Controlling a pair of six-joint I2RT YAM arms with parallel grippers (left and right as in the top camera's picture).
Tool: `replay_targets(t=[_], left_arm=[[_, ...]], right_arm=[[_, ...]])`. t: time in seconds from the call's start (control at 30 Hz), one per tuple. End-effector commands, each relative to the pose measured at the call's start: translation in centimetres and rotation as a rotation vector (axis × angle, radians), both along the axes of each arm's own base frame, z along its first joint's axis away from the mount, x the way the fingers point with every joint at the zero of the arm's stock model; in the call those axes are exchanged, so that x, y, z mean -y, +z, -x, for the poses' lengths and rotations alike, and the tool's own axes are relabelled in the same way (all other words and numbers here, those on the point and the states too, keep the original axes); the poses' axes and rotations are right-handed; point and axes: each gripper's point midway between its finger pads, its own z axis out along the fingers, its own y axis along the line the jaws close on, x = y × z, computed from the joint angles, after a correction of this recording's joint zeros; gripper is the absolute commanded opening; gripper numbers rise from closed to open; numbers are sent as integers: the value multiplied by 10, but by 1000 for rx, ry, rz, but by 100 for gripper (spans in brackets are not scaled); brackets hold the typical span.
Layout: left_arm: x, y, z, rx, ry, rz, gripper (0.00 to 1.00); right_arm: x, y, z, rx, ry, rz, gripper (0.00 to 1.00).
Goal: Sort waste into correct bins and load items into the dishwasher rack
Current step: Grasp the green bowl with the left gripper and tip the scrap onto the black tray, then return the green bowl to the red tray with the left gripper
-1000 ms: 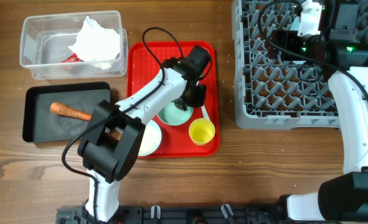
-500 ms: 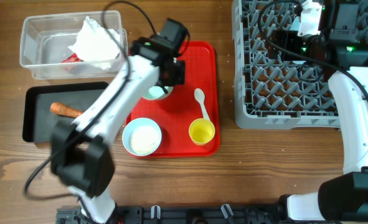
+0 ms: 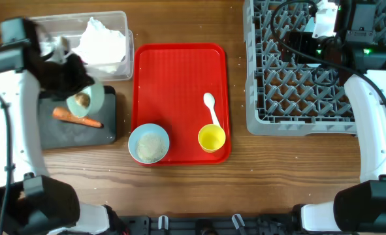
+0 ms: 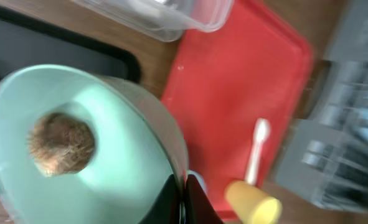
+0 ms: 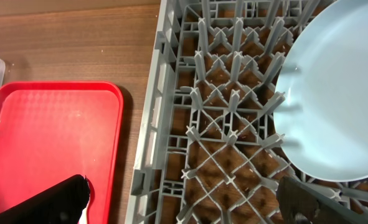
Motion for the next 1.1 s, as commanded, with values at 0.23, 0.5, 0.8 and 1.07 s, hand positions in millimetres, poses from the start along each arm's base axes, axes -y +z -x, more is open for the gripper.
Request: replay_targets(t=[0.23,0.5,0.8,1.07], left_arm=[[-40,-1,17,438,30,678,4],[-81,0,25,688,113,790,4],[-83,-12,24,540,215,853,4],[-86,-7,22,392,351,1040,4]], right_arm=[[1,-9,2,-32,3,12,100],[1,-9,3,-35,3,12,100],[1,-10,4,-42,3,12,100],[1,-10,4,-45,0,8,100]])
